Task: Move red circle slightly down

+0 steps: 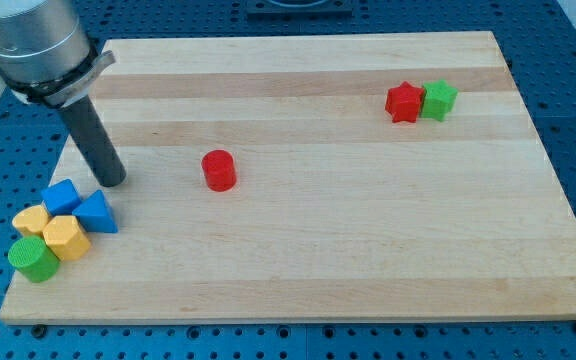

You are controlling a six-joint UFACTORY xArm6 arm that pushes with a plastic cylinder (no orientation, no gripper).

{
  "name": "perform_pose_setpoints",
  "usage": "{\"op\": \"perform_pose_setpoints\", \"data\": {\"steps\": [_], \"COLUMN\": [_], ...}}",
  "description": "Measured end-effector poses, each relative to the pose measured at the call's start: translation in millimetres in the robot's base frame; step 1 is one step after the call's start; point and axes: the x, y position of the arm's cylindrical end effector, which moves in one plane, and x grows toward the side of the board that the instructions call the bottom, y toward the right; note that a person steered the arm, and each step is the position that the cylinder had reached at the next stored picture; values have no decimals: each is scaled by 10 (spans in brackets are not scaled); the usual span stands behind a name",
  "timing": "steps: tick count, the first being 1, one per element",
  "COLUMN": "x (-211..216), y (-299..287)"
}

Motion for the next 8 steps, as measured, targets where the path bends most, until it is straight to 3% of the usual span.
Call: {"op": "perform_pose_setpoints", "data": {"steps": [2,3,4,6,8], "x": [187,139,-78,-464,-94], "y": [-395,-256,206,1680,1587]}}
